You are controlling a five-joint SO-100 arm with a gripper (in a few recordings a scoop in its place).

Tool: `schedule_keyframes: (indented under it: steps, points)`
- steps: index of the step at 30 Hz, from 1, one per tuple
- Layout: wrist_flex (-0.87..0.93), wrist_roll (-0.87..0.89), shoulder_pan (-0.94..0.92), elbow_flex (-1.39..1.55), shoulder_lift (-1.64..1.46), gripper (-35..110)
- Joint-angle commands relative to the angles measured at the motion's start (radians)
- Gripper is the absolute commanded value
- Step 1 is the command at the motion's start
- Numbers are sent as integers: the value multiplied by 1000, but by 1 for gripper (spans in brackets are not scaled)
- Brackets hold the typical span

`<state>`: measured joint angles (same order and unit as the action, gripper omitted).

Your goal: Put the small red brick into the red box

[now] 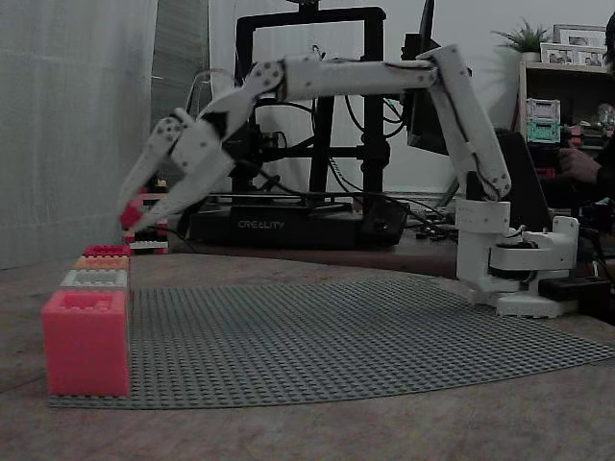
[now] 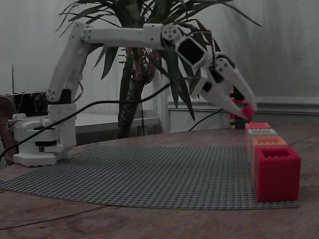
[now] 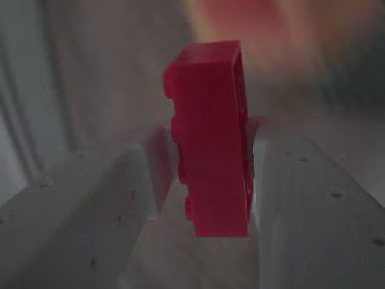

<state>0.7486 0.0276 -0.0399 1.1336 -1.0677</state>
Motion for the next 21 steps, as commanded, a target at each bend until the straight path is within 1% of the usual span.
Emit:
schedule_keyframes:
  steps: [1,4,6,13,21]
  points:
    - [-140,-8,-143,-89,29,0]
    - [-261,-48,-201,-118,98,0]
    - [-293,-63,-227,-158,137,0]
    - [-333,-84,-267,-305,247,0]
    - [-325,-75,-267,-324,276,2]
